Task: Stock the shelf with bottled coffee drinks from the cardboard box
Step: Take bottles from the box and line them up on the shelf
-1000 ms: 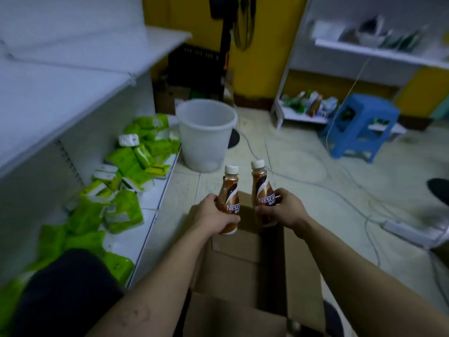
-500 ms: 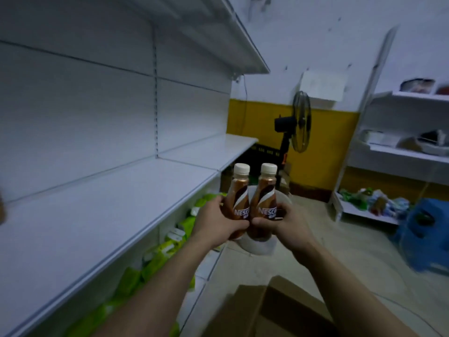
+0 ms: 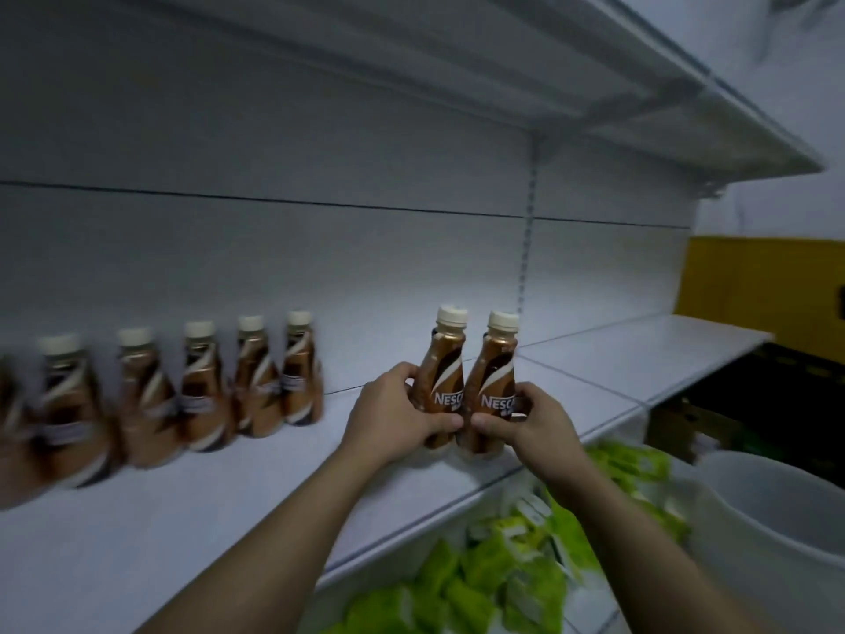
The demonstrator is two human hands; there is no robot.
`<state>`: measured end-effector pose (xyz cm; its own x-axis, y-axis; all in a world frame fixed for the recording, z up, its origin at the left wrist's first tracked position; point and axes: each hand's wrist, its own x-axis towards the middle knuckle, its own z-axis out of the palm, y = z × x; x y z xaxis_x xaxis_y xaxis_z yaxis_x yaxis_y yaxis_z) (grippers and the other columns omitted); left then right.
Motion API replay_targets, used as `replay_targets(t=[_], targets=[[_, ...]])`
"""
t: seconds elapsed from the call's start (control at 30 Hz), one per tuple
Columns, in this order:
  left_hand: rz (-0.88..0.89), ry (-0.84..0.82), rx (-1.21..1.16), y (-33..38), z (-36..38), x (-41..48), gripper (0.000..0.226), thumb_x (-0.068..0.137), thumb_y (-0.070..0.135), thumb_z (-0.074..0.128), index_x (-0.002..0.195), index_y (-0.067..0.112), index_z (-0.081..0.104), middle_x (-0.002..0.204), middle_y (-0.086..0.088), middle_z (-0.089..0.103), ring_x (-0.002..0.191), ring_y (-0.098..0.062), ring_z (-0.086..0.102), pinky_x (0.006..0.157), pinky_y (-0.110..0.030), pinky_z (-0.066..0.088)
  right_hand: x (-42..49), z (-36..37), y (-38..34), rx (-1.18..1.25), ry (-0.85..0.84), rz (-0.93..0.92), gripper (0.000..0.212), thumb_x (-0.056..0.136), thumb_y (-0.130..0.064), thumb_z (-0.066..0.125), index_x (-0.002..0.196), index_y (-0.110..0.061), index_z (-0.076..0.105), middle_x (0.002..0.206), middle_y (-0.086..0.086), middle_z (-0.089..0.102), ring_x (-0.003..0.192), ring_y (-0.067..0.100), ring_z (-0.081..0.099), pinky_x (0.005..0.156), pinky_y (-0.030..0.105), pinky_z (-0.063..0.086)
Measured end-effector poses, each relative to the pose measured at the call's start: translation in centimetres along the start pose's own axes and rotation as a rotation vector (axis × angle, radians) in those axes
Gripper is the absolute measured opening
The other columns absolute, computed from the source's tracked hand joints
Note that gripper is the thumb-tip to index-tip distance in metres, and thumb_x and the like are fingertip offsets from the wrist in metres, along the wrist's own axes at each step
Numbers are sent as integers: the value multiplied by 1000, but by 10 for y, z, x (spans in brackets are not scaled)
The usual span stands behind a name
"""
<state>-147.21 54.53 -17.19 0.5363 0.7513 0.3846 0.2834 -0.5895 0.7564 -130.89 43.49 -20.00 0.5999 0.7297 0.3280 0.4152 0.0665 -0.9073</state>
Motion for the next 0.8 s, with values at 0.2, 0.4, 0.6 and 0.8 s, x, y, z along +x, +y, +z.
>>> replay_targets(t=[0.2, 0.4, 0.6, 0.8], targets=[[-137, 127, 50, -56, -37, 0, 62, 45, 46, 88, 95, 33, 54, 89, 16, 66, 78, 1, 62, 71, -27, 53, 23, 83, 1, 13, -150, 11, 45, 63, -25, 88, 100, -23, 63, 92, -9, 72, 85, 10, 69, 69, 25, 55], [-112, 161, 149, -84, -31, 25, 55, 59, 48, 82, 104, 30, 55, 98, 16, 62, 91, -7, 60, 78, -30, 51, 54, 116, 15, -8, -113, 40, 44, 63, -30, 81, 102, -27, 62, 97, -10, 72, 91, 14, 68, 85, 44, 55], [-135, 38, 615, -88, -39, 47, 36, 86, 53, 55, 90, 19, 65, 90, -3, 68, 85, -23, 62, 72, -32, 49, 77, 153, 12, -28, -7, 70, 27, 77, -21, 72, 98, -31, 59, 96, -12, 69, 92, 13, 64, 79, 32, 51], [-94, 52, 642, -104, -35, 53, 24, 92, 41, 52, 84, 21, 63, 82, 0, 63, 80, -20, 59, 63, -31, 42, 95, 193, 11, -67, 138, 61, 33, 88, -19, 63, 119, -19, 52, 100, -7, 57, 94, 15, 55, 82, 28, 39]])
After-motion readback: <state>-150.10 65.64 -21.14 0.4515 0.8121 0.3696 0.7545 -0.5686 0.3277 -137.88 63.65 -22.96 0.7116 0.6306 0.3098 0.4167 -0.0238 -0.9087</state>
